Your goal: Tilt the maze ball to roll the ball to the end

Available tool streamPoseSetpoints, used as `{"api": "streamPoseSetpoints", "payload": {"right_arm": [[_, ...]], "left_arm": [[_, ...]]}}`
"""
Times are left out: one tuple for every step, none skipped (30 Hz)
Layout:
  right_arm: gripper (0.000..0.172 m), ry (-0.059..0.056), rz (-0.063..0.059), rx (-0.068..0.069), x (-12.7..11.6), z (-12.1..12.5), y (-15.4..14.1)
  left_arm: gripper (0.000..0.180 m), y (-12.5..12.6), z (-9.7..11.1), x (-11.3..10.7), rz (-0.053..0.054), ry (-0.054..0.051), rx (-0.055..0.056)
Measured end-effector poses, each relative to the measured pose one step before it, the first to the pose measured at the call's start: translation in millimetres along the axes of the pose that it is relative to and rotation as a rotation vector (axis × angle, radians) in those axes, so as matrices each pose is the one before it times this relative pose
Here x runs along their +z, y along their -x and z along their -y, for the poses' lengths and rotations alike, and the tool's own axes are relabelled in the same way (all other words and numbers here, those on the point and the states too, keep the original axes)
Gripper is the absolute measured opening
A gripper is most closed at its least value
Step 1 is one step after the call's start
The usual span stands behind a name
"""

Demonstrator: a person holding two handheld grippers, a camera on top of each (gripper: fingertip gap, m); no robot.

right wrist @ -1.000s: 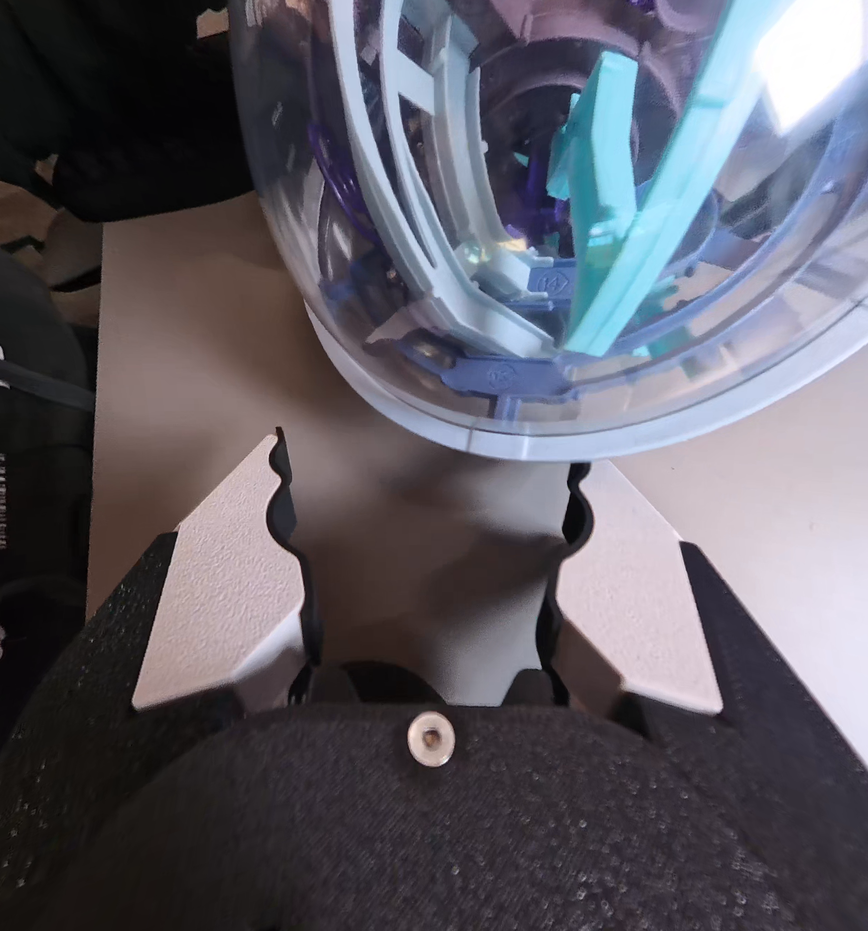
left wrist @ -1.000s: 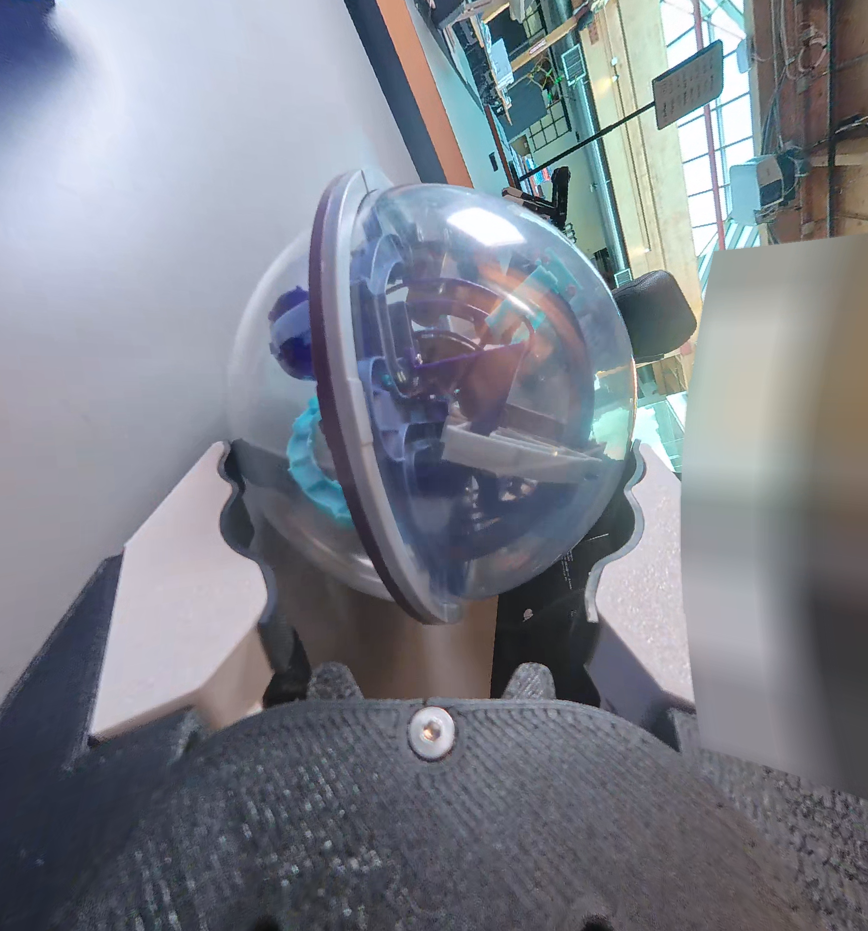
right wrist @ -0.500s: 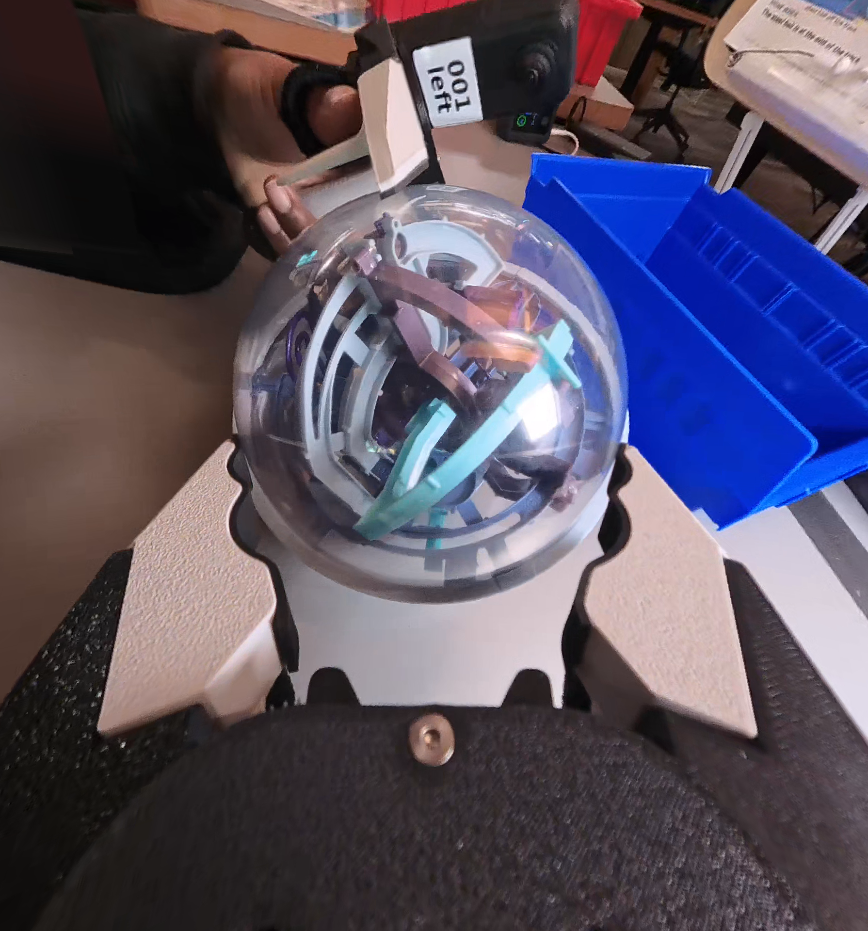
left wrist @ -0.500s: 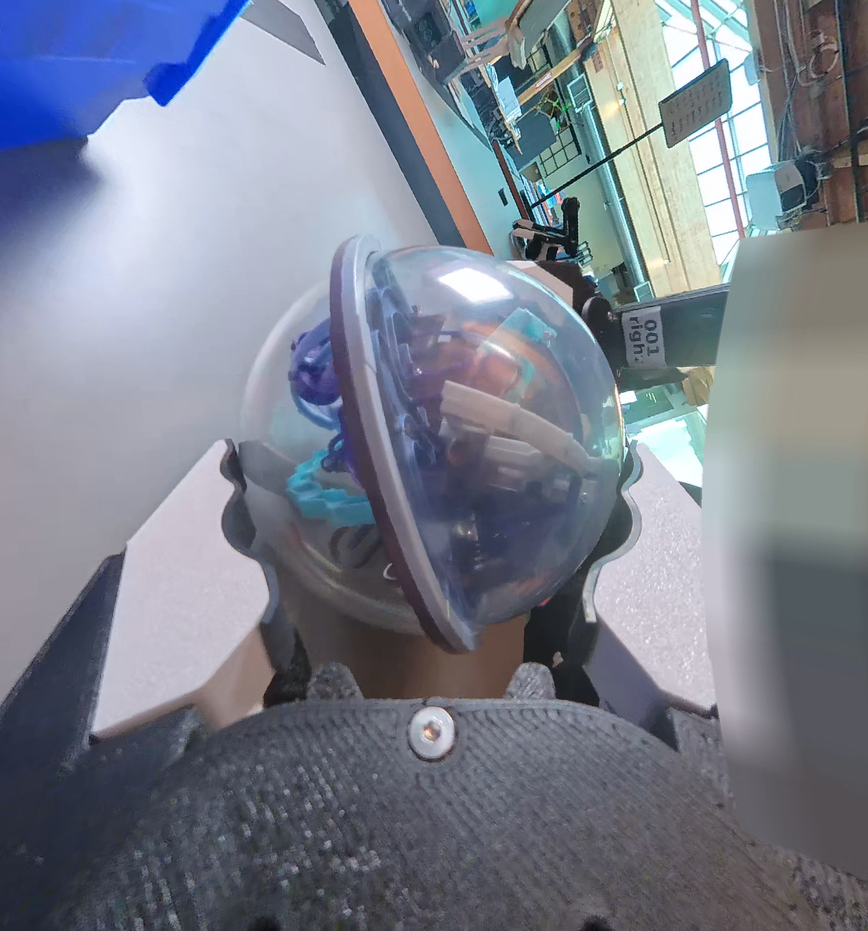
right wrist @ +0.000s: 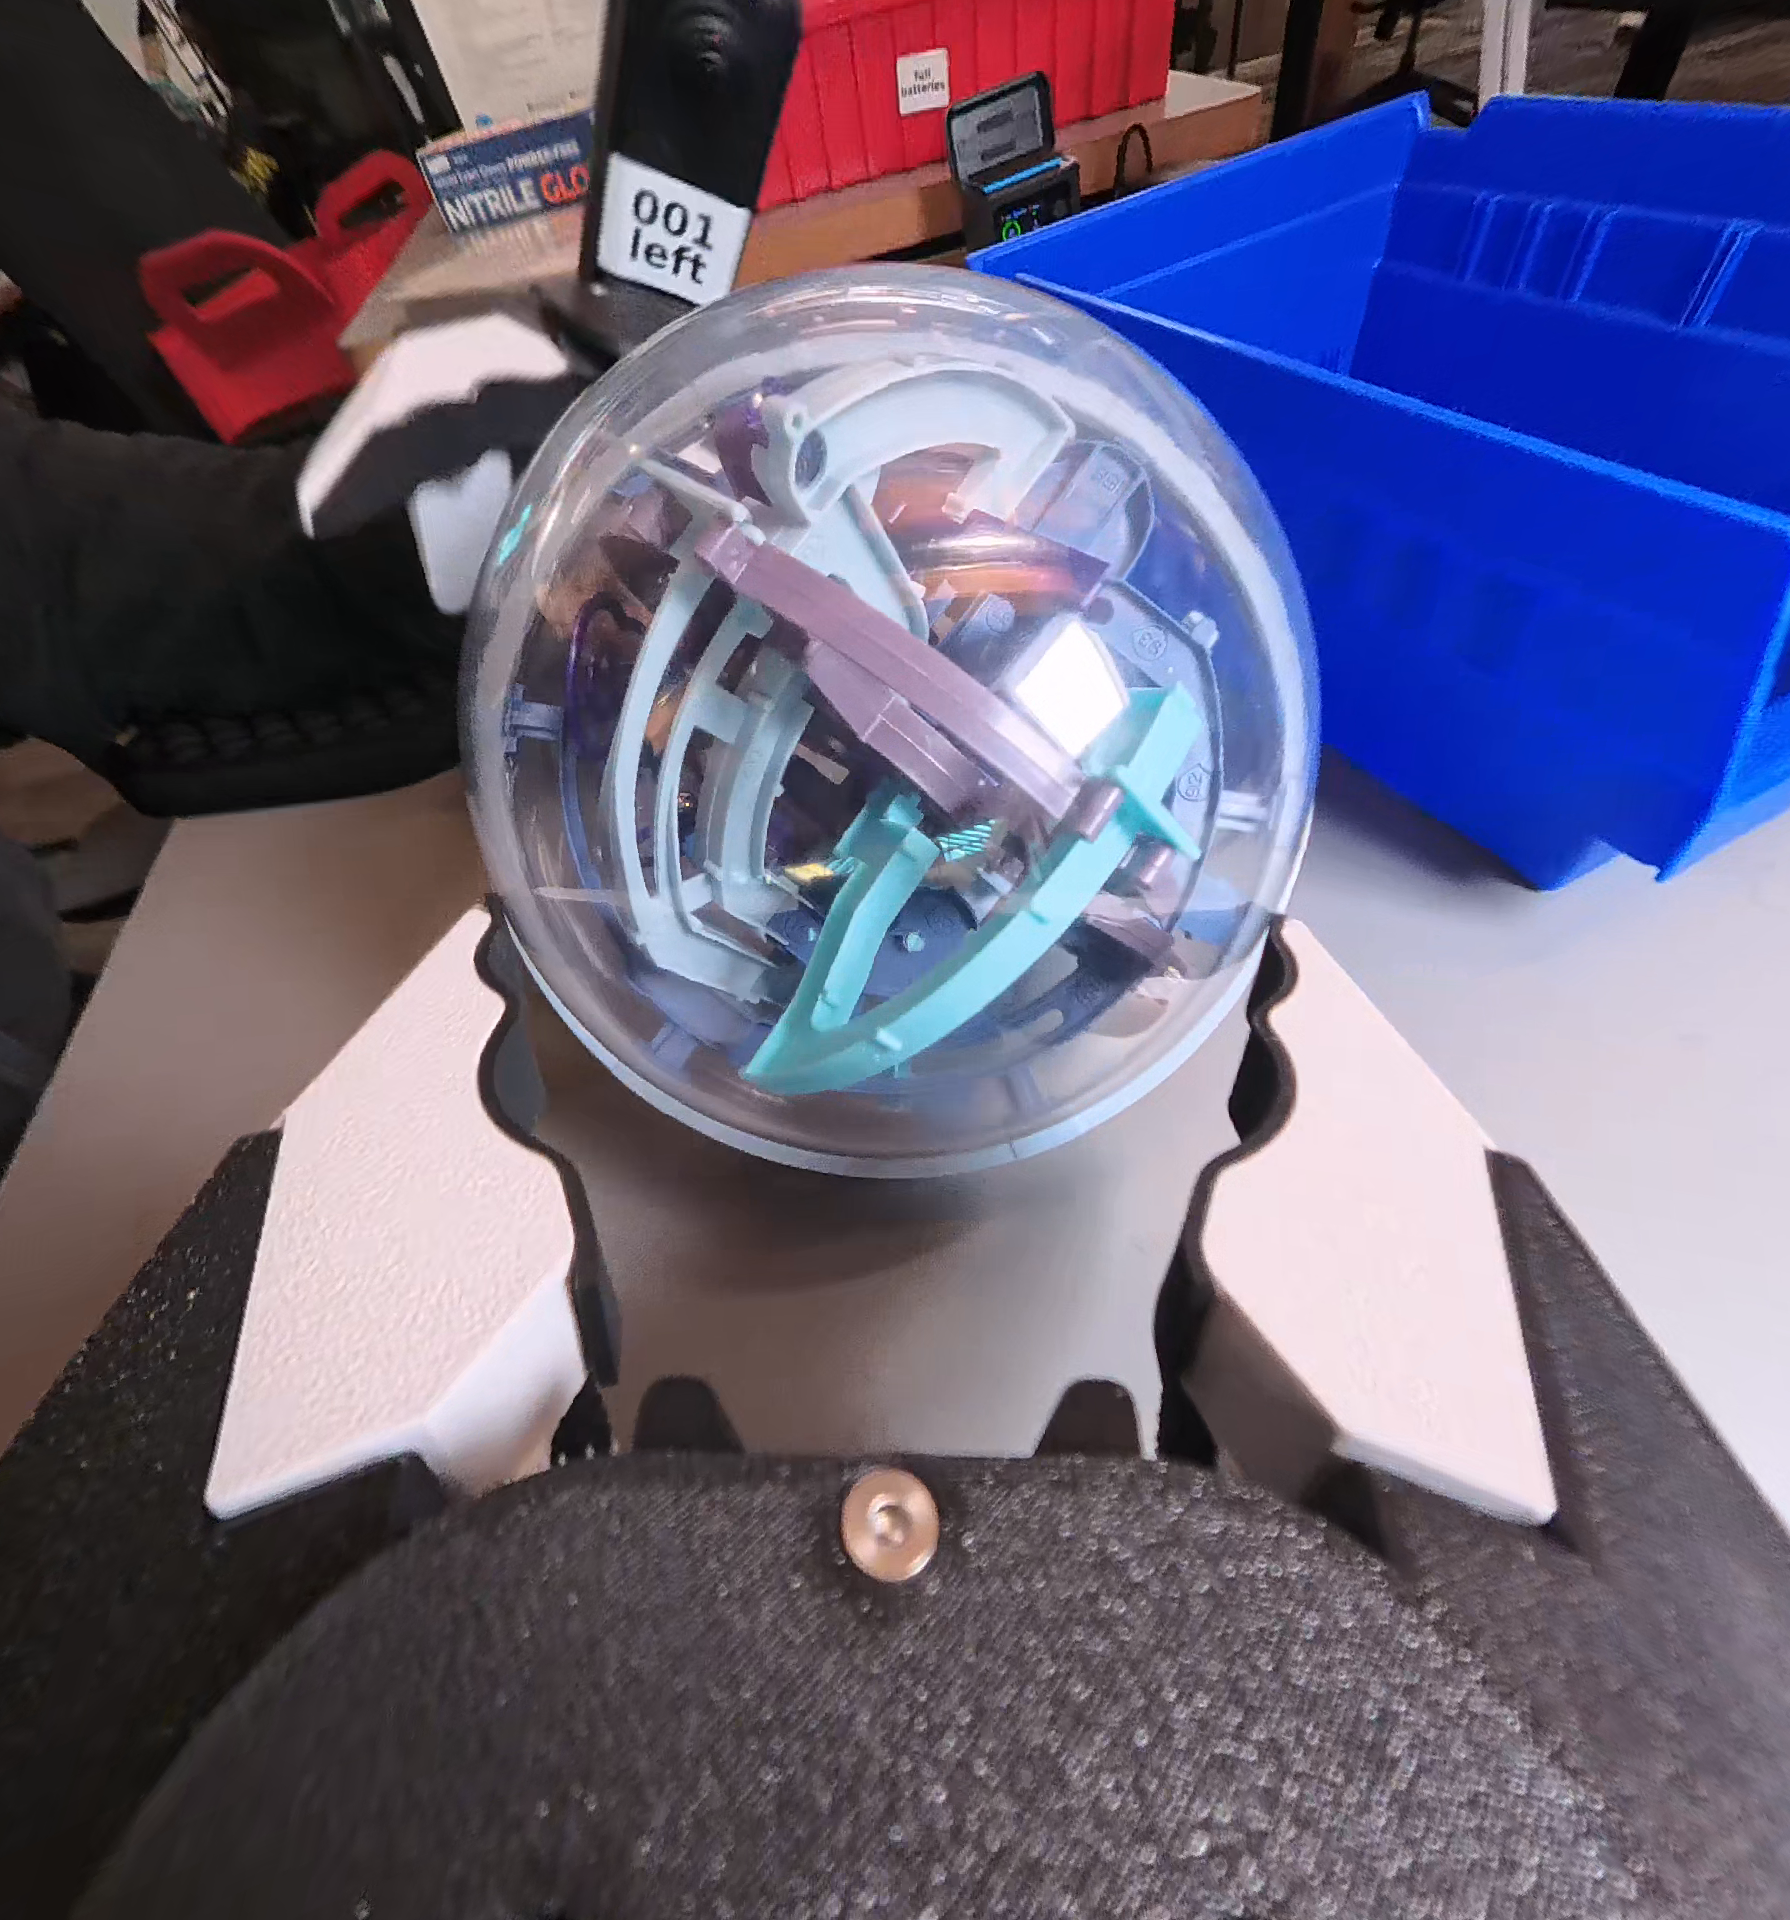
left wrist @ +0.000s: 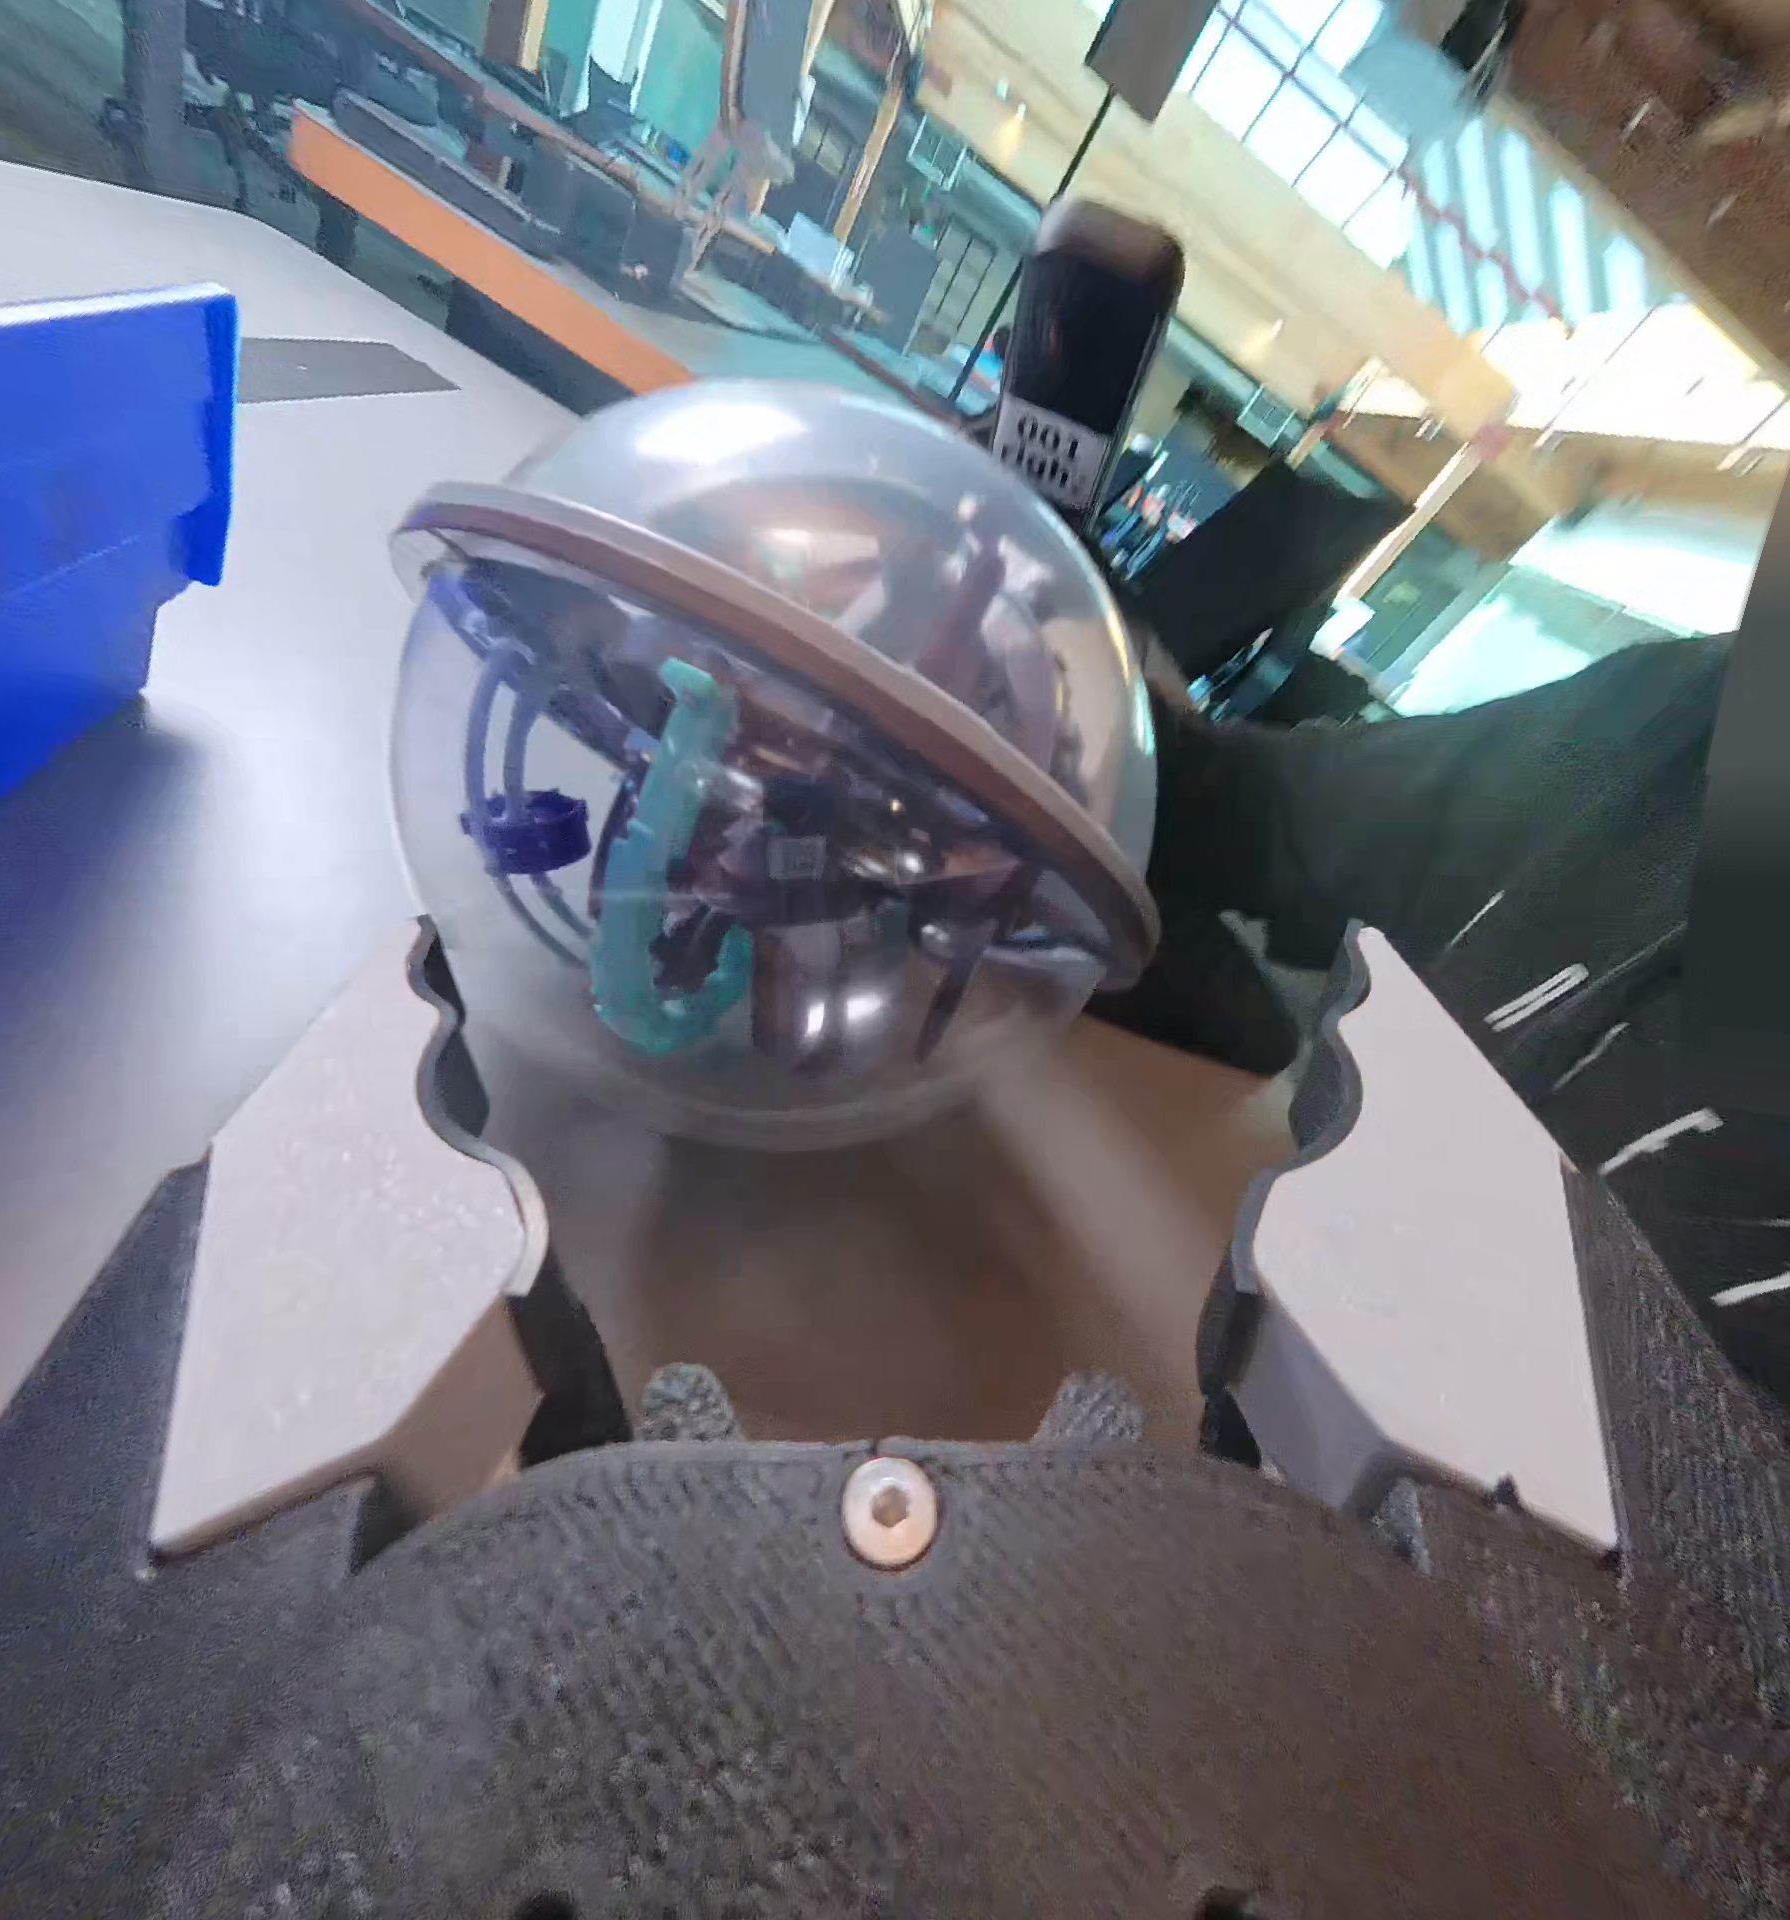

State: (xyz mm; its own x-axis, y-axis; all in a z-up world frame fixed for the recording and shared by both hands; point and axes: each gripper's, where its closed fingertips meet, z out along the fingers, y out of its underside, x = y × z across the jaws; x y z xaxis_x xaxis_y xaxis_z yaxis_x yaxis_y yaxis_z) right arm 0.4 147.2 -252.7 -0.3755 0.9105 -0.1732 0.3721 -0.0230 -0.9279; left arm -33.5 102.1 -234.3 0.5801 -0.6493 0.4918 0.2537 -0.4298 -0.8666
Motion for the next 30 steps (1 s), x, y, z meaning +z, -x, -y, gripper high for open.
{"api": "streamPoseSetpoints", "payload": {"right_arm": [[0.135, -0.0072, 0.0043, 0.0196, -0.32, 0.34, -1.08], [0.134, -0.0073, 0.003, 0.0182, -0.26, 0.18, -1.19], [0.134, -0.0065, 0.0025, 0.0174, -0.28, 0.21, -1.13], [0.134, -0.0051, 0.0025, 0.0169, -0.21, 0.22, -1.14], [0.134, -0.0043, 0.0024, 0.015, -0.27, 0.1, -1.07], [0.134, -0.0042, 0.0017, 0.012, -0.12, 0.32, -0.76], [0.134, -0.0037, 0.0012, 0.0079, 0.15, 0.26, -0.38], [0.134, -0.0018, 0.001, 0.0043, 0.34, 0.06, 0.21], [0.134, 0.0008, 0.001, 0.0017, 0.61, -0.15, 0.71], [0.134, 0.0023, 0.001, 0.0012, 0.63, -0.47, 0.83], [0.134, 0.0013, 0.0006, 0.0035, 0.62, -0.42, 0.39], [0.134, 0.0001, 0.0017, 0.0069, 0.34, -0.67, 0.0], [0.134, 0.0032, 0.0041, 0.008, 0.47, -1.1, 0.13], [0.134, 0.0077, 0.005, 0.0055, 0.56, -1.95, 0.51], [0.133, 0.0092, 0.0037, -0.0008, 0.74, -2.17, 0.52], [0.133, 0.0087, 0.0014, -0.0071, 0.72, -1.96, 0.59], [0.133, 0.0084, -0.0012, -0.0131, 0.28, -1.6, 0.43], [0.133, 0.0078, -0.0045, -0.02, -0.27, -0.99, 0.09], [0.132, 0.0058, -0.0086, -0.0269, -0.75, -0.3, -0.3], [0.132, 0.0014, -0.014, -0.0319, -1.33, 0.8, -0.73], [0.132, -0.001, -0.0187, -0.0326, -1.7, 1.39, -1.37], [0.133, -0.0002, -0.0191, -0.029, -1.87, 1.33, -1.67], [0.133, -0.0025, -0.0166, -0.0241, -1.92, 1.53, -1.62], [0.133, -0.007, -0.0141, -0.021, -1.65, 1.88, -1.21], [0.133, -0.0075, -0.0107, -0.0177, -1.22, 1.87, -0.8], [0.133, -0.0054, -0.0066, -0.0109, -0.38, 1.34, -0.15], [0.133, -0.0051, -0.0038, -0.0053, 0.06, 1.09, 0.14], [0.133, -0.0042, -0.0031, -0.0028, 0.23, 0.43, -0.06], [0.133, -0.0002, -0.0048, -0.0024, 0.15, -0.46, -0.65], [0.133, 0.0013, -0.0047, -0.0018, -0.09, -1.0, -1.25]], "left_arm": [[0.154, 2.71, -4.81, 2.16, 0.0272, 0.0313, 0.0483], [0.152, 3.35, -4.26, 2.26, 0.0314, 0.0276, 0.0479], [0.149, 3.29, -3.4, 2.44, 0.0306, 0.0199, 0.0367], [0.148, 2.74, -2.41, 2.55, 0.0265, 0.0131, 0.0249], [0.146, 2.41, -1.57, 2.25, 0.0234, 0.0085, 0.0182], [0.144, 2.74, -1.38, 1.95, 0.0257, 0.0087, 0.0149], [0.141, 3.09, -1.53, 1.59, 0.0249, 0.0101, 0.0098], [0.14, 1.65, -1.35, 1.47, 0.014, 0.0086, 0.0053], [0.139, 1.3, -0.6, 0.83, 0.0097, 0.0032, 0.0012], [0.137, 1.72, 0.18, 0.25, 0.0105, -0.0011, -0.0003], [0.138, -0.29, 0.65, 0.12, -0.0026, -0.004, -0.0009], [0.138, 0.13, 0.78, -0.34, 0.0002, -0.0034, -0.0009], [0.138, -0.08, 1.35, -0.57, 0.0007, -0.0053, 0.0015], [0.138, -0.18, 1.79, -0.95, 0.0009, -0.0082, 0.0064], [0.137, -0.38, 1.72, -1.21, 0.0006, -0.0073, 0.0107], [0.137, -0.41, 1.32, -1.16, 0.0003, -0.0047, 0.0116], [0.137, -0.42, 0.65, -0.84, 0.0007, -0.0027, 0.0104], [0.137, -0.54, 0.08, -0.43, 0.0007, -0.0003, 0.0073], [0.136, -0.41, 0.27, -0.22, 0.001, -0.0016, 0.0035], [0.136, -0.2, 0.96, -0.29, 0.0006, -0.0046, -0.0004], [0.135, -0.03, 1.38, -0.37, -0.0006, -0.0062, -0.0045], [0.134, 0.27, 1.59, -0.33, -0.0004, -0.008, -0.0051], [0.133, 0.35, 1.51, 0.19, 0.0009, -0.0072, -0.0058], [0.133, 0.52, 1.48, 0.54, 0.0021, -0.0055, -0.0055], [0.133, 0.32, 2.26, 0.75, 0.0038, -0.0094, -0.0015], [0.133, 0.11, 3.22, 0.8, 0.0061, -0.0155, 0.0046], [0.132, -0.21, 3.68, 0.59, 0.0069, -0.0184, 0.0105], [0.132, -0.06, 1.98, 0.59, 0.0074, -0.01, 0.0134], [0.131, 0.4, 1.27, 0.09, 0.0082, -0.0092, 0.0135], [0.13, 1.09, 0.97, -0.83, 0.0075, -0.0099, 0.0058]]}}
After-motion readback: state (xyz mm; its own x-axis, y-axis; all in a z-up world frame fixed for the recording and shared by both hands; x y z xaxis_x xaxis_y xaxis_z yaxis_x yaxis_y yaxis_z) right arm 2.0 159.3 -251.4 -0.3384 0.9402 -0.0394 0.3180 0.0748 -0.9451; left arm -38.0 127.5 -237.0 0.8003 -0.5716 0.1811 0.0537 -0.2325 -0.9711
